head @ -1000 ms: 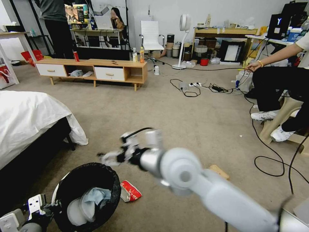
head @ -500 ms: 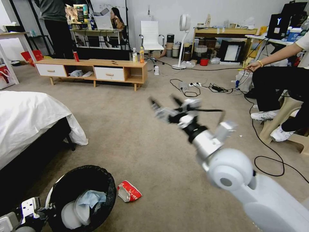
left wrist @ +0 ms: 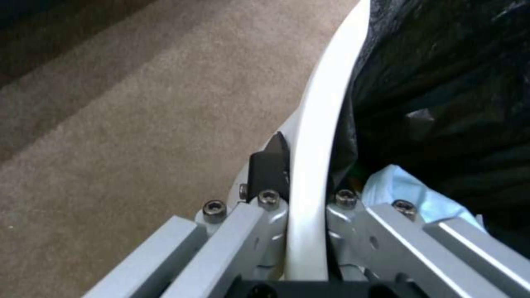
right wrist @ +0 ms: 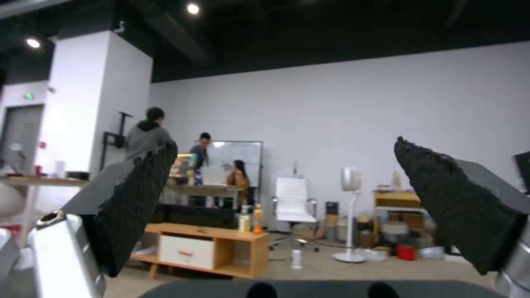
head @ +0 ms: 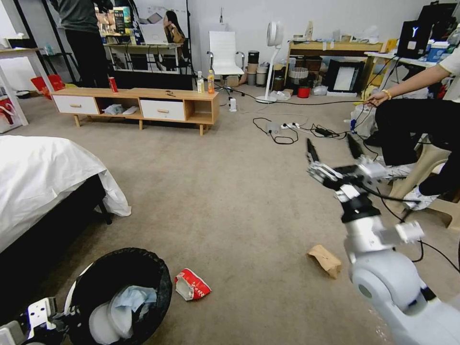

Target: Pick up the trash bin and place the garbage on the floor into it.

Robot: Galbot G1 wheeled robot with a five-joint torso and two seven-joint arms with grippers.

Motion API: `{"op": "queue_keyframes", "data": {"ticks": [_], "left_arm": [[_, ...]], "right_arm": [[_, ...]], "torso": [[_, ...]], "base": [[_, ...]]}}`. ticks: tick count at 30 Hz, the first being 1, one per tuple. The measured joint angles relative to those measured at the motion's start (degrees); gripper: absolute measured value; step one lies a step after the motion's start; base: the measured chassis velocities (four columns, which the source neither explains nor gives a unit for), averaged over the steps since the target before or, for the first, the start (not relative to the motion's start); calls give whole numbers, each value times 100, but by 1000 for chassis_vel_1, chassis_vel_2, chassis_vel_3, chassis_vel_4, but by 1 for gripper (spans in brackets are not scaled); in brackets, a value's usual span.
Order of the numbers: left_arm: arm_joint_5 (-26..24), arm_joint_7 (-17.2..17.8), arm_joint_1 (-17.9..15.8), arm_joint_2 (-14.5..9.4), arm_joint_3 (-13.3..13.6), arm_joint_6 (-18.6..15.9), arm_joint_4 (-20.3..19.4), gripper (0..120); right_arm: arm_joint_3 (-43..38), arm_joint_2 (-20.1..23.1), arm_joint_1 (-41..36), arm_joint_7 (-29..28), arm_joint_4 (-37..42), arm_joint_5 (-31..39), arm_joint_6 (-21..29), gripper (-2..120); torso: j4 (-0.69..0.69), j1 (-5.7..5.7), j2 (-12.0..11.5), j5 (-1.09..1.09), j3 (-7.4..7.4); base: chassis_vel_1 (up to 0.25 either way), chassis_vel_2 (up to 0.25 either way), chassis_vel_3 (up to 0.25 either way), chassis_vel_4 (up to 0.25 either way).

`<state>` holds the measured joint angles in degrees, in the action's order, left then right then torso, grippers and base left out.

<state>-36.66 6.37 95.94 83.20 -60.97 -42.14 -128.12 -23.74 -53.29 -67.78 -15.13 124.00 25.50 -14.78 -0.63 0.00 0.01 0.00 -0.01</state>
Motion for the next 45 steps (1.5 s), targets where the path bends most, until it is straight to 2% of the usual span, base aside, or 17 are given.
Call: {"op": "queue_keyframes", "data": {"ticks": [4,6,10,12,13,15,16,21,45], "left_arm": [[2,-2,18,28,4,0,-33,1],[0,-3,19,56,5,0,-55,1],[-1,-3,17,84,12,0,-68,1],[-1,-7,15,111,30,0,-73,2],[-1,-7,15,111,30,0,-73,2],[-1,-9,1,126,36,0,-75,1],[-1,-9,-4,130,38,1,-75,1],[-5,-16,-17,141,46,5,-82,1],[-19,-32,-5,153,47,55,-82,1]], "right_arm": [[-193,-230,-487,101,1,-401,-163,100],[-296,-496,-814,111,34,-733,-207,100],[-367,-730,-982,106,50,-1002,-220,100],[-448,-1088,-1180,108,54,-1393,-284,100],[-448,-1088,-1180,108,54,-1393,-284,100],[-513,-1396,-1331,107,64,-1634,-311,100],[-539,-1568,-1429,106,78,-1741,-317,100],[-651,-1869,-1539,104,55,-1968,-357,100],[-614,-1822,-1478,100,-30,-1874,-342,100]], "torso": [[0,0,0,0,0],[0,0,0,0,0],[0,0,-1,0,0],[1,0,-1,-1,0],[1,0,-1,-1,0],[2,0,-1,-1,0],[-2,0,-1,0,0],[1,0,-1,0,0],[0,0,-2,0,0]], "base": [[0,0,0,0],[0,0,0,0],[0,0,0,0],[0,0,0,0],[0,0,0,0],[0,0,0,0],[0,0,0,0],[0,0,0,0],[0,0,0,0]]}}
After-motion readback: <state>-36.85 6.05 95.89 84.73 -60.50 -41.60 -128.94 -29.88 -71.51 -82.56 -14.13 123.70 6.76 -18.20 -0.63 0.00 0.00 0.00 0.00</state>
